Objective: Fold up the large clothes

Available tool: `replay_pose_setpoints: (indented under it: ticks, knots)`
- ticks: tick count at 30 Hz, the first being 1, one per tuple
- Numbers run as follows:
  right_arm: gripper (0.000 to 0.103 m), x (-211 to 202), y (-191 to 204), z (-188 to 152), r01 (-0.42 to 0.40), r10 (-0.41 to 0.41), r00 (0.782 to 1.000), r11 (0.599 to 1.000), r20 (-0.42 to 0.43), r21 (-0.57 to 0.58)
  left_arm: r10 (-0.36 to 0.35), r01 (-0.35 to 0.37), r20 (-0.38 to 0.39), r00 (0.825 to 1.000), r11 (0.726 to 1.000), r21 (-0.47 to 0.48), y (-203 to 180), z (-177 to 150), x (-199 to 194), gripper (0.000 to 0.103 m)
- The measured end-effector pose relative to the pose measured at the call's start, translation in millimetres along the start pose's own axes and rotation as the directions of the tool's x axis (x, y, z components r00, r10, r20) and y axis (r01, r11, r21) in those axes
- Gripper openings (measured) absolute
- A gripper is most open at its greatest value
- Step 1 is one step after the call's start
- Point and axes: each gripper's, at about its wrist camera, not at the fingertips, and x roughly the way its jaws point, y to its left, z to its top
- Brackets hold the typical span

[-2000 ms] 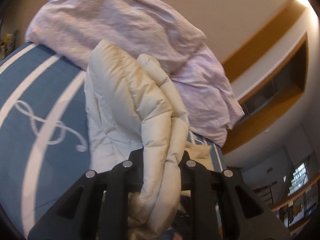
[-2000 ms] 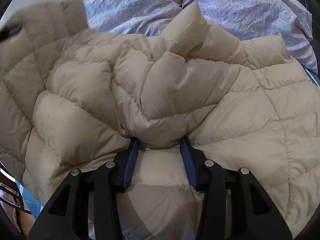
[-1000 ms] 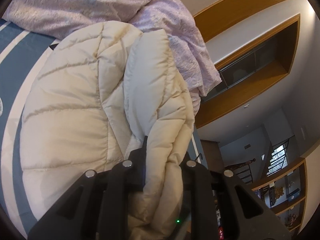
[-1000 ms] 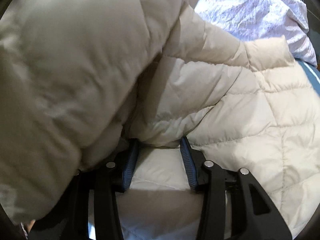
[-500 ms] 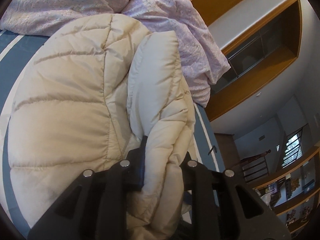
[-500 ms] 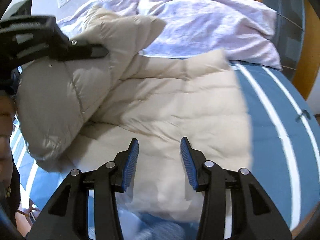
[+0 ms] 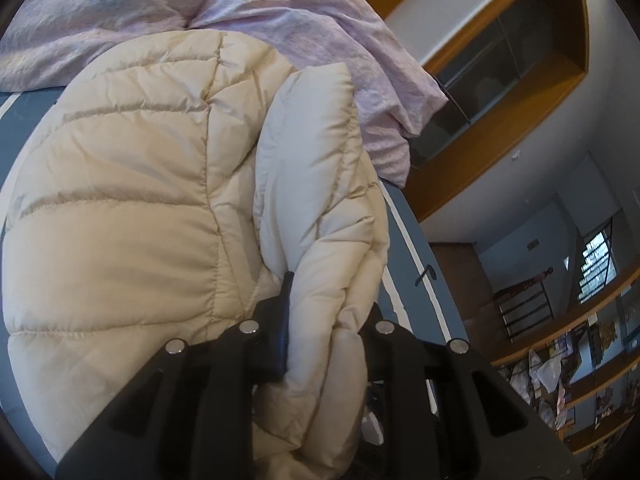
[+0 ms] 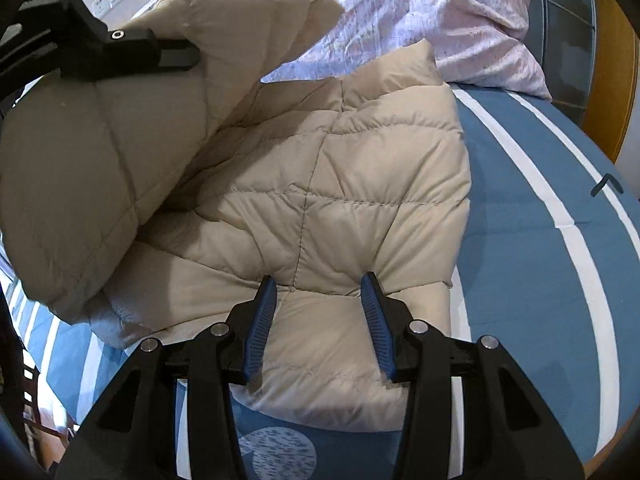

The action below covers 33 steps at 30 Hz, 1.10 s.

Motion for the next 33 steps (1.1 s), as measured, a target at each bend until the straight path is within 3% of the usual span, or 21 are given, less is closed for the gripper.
replay_pose_setpoints:
  ticks: [5,9,15,22,28,33]
  knots:
    - [0.046,-2,-2,-5,-0.023,0.023,1.000,0.999,0.015,0.027,-0.008,0.010,-0.058,0.998,0.999,0.042,-16,-10,16,0.026]
    - [0.046,-2,-1,-6,-0.033,0.033,0.999,0.999,0.012,0.037,-0.008,0.016,-0.084,0.996,0.996,0.090,-27,-18,18,0.053]
    - [0.046,-3,-1,-7,-0.043,0.042,0.999,0.997,0.010,0.058,0.038,-0.031,-0.044,0.998,0.987,0.156,-34,-15,-6,0.072]
    - [0.046,-3,3,-5,-0.040,0.039,0.999,0.996,0.005,0.074,0.141,-0.146,0.041,0.989,0.973,0.179,-20,-3,-44,0.075]
    - [0.046,0,0,0,-0.035,0.034,0.999,0.996,0.005,0.082,0.270,-0.279,0.078,0.960,0.950,0.140,21,7,-57,0.075]
    - [0.046,-1,2,-1,-0.035,0.034,0.999,0.996,0.005,0.081,0.329,-0.335,0.068,0.942,0.936,0.106,48,5,-54,0.075]
